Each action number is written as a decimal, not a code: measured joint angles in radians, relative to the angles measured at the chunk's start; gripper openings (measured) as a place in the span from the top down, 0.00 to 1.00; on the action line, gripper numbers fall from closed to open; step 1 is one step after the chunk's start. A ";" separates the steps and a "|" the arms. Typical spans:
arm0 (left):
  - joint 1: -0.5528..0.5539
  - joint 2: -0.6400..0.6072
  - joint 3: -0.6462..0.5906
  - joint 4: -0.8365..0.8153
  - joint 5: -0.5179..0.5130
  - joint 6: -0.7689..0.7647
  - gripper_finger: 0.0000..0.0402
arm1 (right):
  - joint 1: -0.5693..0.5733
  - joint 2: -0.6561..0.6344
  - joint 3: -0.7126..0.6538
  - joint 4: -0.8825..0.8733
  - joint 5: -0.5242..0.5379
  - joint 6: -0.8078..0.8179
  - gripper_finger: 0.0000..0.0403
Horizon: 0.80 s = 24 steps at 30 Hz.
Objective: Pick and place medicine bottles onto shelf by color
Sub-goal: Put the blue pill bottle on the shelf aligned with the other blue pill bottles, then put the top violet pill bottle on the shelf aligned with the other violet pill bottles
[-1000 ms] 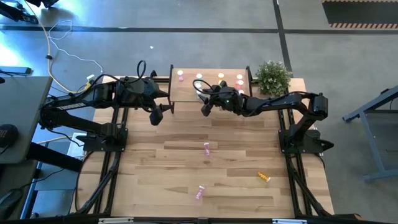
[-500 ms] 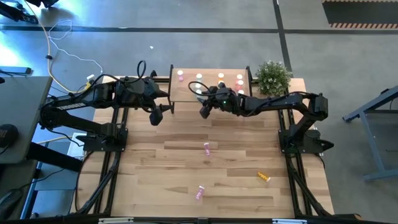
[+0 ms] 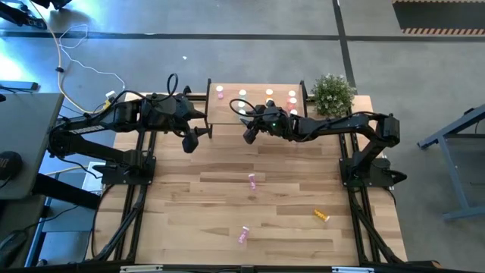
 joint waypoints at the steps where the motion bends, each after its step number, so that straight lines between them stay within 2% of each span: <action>1: 0.000 0.000 0.000 0.000 0.000 0.000 0.39 | 0.000 0.000 0.000 -0.004 0.000 0.000 0.61; 15: 0.000 0.000 0.000 0.000 0.002 0.000 0.39 | 0.000 -0.009 0.000 -0.043 0.000 0.008 0.61; 24: 0.000 0.000 0.000 -0.001 0.002 0.000 0.39 | 0.000 -0.075 0.000 -0.129 0.003 0.035 0.61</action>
